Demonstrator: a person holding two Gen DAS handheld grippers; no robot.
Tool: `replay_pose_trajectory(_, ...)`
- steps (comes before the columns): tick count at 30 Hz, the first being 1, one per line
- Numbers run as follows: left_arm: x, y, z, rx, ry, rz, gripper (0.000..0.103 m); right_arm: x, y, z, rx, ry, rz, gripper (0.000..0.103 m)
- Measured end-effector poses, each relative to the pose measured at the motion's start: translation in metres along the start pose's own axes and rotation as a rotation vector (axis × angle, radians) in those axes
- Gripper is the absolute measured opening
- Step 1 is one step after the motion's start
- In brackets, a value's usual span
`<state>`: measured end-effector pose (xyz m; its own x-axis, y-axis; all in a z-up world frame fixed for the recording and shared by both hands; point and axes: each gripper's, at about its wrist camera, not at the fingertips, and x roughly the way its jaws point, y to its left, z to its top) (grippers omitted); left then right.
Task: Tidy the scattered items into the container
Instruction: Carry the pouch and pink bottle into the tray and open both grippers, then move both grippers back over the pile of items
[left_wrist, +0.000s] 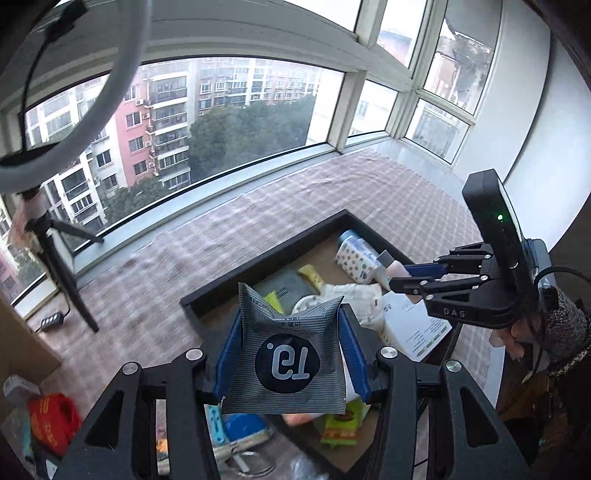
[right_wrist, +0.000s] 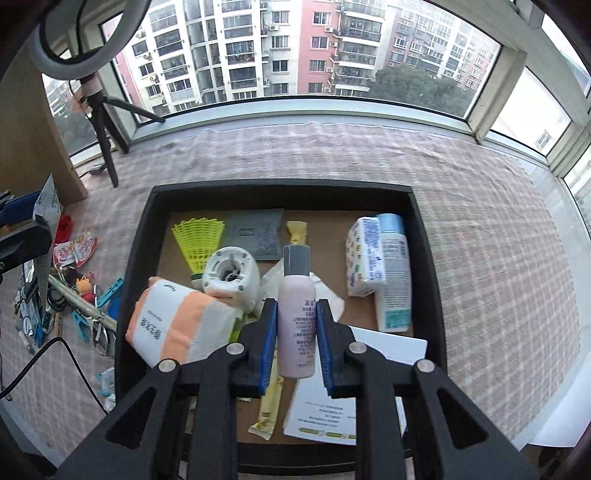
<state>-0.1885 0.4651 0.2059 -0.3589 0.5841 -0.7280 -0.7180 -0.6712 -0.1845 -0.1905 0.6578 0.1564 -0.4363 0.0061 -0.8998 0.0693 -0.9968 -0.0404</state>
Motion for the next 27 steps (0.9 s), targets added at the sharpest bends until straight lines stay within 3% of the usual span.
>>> replay_pose_trajectory(2, 0.01, -0.014, 0.016, 0.018, -0.007, -0.047, 0.05, -0.003, -0.011, 0.0, 0.016, -0.002, -0.003, 0.02)
replay_pose_trajectory(4, 0.022, -0.029, 0.03, 0.045, 0.003, -0.068, 0.073, -0.008, -0.015, 0.001, 0.003, -0.016, 0.035, 0.021)
replay_pose_trajectory(5, 0.027, -0.035, 0.035, 0.054, 0.006, -0.032, 0.076, -0.01, -0.015, 0.001, -0.001, -0.02, 0.027, 0.03)
replay_pose_trajectory(7, 0.03, -0.041, 0.04, 0.068, 0.006, 0.003, 0.076, -0.017, -0.014, 0.001, -0.004, -0.042, -0.01, 0.05)
replay_pose_trajectory(17, -0.013, -0.004, 0.028, 0.027, -0.033, 0.057, 0.074, -0.038, 0.003, 0.001, 0.002, -0.102, 0.047, 0.05)
replay_pose_trajectory(27, -0.095, 0.066, -0.03, -0.043, -0.033, 0.201, 0.072, -0.047, 0.078, -0.019, -0.141, -0.116, 0.17, 0.05)
